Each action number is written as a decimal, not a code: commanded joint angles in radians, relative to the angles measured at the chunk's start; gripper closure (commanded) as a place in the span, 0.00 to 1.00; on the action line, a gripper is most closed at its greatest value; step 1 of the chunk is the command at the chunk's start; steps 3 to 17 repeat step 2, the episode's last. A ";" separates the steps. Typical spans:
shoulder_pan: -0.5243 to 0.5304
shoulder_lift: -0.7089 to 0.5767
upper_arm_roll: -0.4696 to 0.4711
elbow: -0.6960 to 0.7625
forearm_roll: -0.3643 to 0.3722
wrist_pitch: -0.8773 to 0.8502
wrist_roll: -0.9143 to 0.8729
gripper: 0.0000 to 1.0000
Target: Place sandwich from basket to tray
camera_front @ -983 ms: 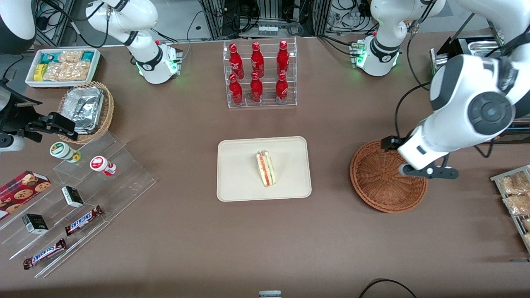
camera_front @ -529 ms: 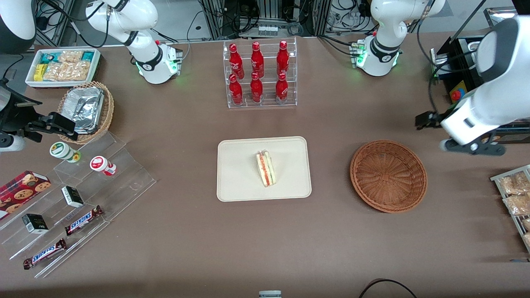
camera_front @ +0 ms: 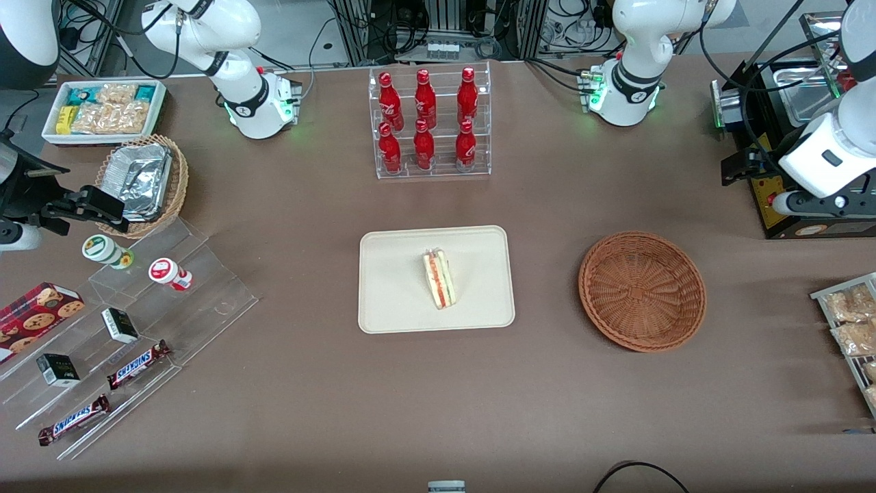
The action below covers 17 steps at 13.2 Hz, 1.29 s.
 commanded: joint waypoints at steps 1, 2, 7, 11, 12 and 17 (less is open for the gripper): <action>-0.014 -0.023 0.008 -0.008 -0.016 0.000 0.015 0.00; -0.014 -0.023 0.006 -0.007 -0.013 0.003 0.015 0.00; -0.014 -0.023 0.006 -0.007 -0.013 0.003 0.015 0.00; -0.014 -0.023 0.006 -0.007 -0.013 0.003 0.015 0.00; -0.014 -0.023 0.006 -0.007 -0.013 0.003 0.015 0.00; -0.014 -0.023 0.006 -0.007 -0.013 0.003 0.015 0.00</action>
